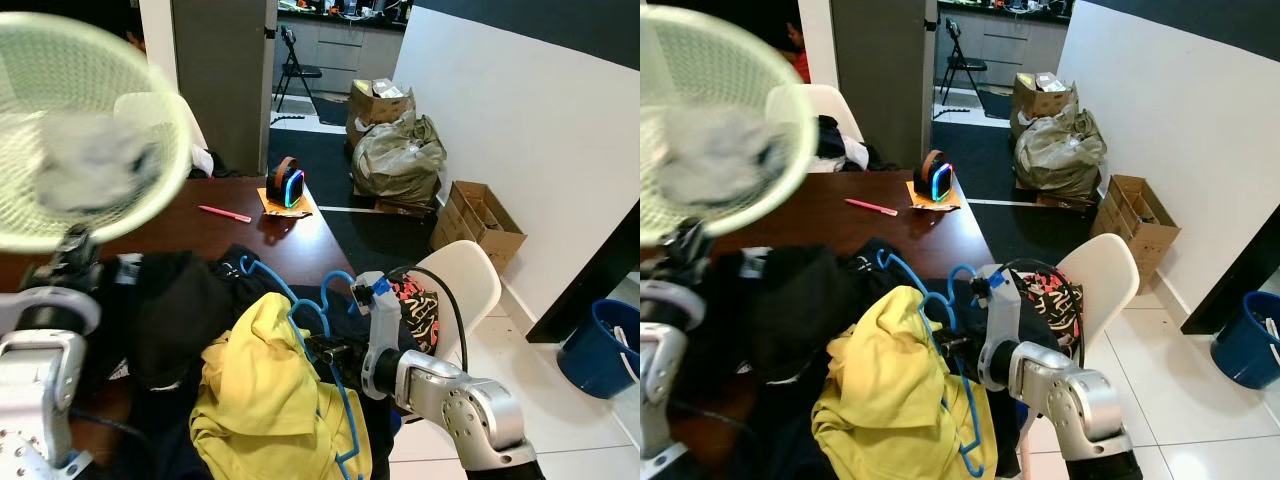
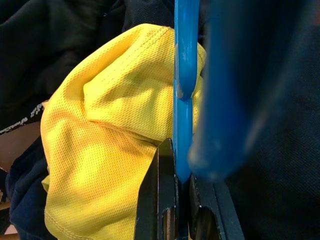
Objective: Hang hanger
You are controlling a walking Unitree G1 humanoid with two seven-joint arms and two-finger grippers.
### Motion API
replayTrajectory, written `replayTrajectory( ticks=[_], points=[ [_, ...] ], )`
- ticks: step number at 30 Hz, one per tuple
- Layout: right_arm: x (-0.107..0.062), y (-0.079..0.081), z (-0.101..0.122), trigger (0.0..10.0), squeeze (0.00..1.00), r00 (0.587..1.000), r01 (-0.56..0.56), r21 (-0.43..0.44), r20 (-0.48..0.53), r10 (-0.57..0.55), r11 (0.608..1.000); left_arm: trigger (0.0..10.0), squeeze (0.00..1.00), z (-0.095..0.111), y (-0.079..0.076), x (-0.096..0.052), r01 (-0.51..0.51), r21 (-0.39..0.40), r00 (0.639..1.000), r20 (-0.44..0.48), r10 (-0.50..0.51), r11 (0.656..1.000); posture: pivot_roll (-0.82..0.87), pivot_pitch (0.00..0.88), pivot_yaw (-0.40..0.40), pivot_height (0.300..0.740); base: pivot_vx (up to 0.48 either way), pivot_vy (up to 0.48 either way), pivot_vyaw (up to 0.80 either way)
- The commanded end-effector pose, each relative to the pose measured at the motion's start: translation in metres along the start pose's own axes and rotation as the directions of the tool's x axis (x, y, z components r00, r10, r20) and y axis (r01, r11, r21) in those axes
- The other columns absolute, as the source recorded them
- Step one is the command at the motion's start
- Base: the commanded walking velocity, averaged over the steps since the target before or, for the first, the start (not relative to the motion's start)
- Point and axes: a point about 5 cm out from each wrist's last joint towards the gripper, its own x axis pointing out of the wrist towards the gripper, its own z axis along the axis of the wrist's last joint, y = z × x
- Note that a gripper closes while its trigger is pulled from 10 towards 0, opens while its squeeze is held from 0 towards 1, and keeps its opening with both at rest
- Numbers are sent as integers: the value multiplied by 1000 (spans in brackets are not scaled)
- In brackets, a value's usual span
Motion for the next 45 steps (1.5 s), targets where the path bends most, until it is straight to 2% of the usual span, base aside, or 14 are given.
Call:
replayTrajectory(
  ticks=[1, 9, 10, 11, 14, 16, 19, 21, 37, 39, 40, 43, 44, 45],
  points=[
    [4, -1, -19, 10000, 0, 994, 6, 34, -107, -3, 999, 5255, 0, -35, 51, -30, -216, -224, 976, -52, 210, 950, 144, 0, -117, 740, 0, 0, 0],
    [3, -3, -20, 10000, 0, 993, 12, 31, -115, -8, 999, 6471, 0, -25, 57, -32, -253, -184, 967, -6, 256, 950, 142, 0, -119, 740, 0, 0, 0],
    [3, -3, -20, 10000, 0, 993, 10, 30, -119, -6, 999, 8431, 0, -12, 59, -32, -267, -166, 959, 47, 278, 949, 142, 0, -119, 740, 0, 0, 0],
    [3, -3, -20, 10000, 0, 993, 10, 30, -119, -6, 999, 8431, 0, -12, 59, -32, -267, -166, 959, 47, 278, 949, 142, 0, -119, 740, 0, 0, 0],
    [2, -4, -22, 10000, 0, 991, 7, 21, -134, -5, 1000, 7608, 0, 16, 69, -42, -391, -116, 886, 219, 408, 913, 147, 0, -127, 740, 0, 0, 0],
    [1, -7, -23, 10000, 0, 988, 9, 7, -152, -8, 1000, 10000, 0, 33, 85, -68, -580, -102, 742, 343, 576, 808, 160, 0, -140, 740, 0, 0, 0],
    [1, -7, -23, 10000, 0, 988, 9, 7, -152, -8, 1000, 10000, 0, 33, 85, -68, -580, -102, 742, 343, 576, 808, 160, 0, -140, 740, 0, 0, 0],
    [1, -10, -23, 10000, 0, 987, 12, -3, -163, -12, 1000, 10000, 0, 30, 90, -86, -668, -124, 660, 358, 661, 734, 172, 0, -151, 740, 0, 0, 0],
    [0, -19, -18, 10000, 0, 982, 14, -41, -188, -22, 999, 10000, 0, -21, 83, -108, -769, -93, 612, 180, 770, 632, 195, 0, -179, 740, 0, 0, 0],
    [-1, -20, -17, 10000, 0, 982, 17, -46, -188, -26, 999, 10000, 176, -23, 86, -110, -781, -97, 597, 174, 783, 617, 195, 0, -179, 740, 0, 0, 0],
    [-1, -21, -16, 10000, 0, 982, 19, -49, -189, -27, 999, 10000, 612, -24, 88, -111, -789, -99, 585, 175, 792, 606, 195, 0, -179, 740, 0, 0, 0],
    [-1, -22, -16, 10000, 0, 982, 19, -50, -189, -28, 999, 10000, 612, -23, 89, -113, -800, -95, 572, 180, 801, 593, 194, 0, -179, 740, 0, 0, 0],
    [-2, -23, -16, 10000, 0, 981, 20, -51, -190, -30, 998, 10000, 1000, -20, 91, -116, -814, -89, 551, 192, 812, 574, 194, 0, -177, 740, 0, 0, 0],
    [-2, -23, -16, 10000, 0, 981, 20, -51, -190, -30, 998, 10000, 1000, -20, 91, -116, -814, -89, 551, 192, 812, 574, 194, 0, -177, 740, 0, 0, 0]
  ],
)
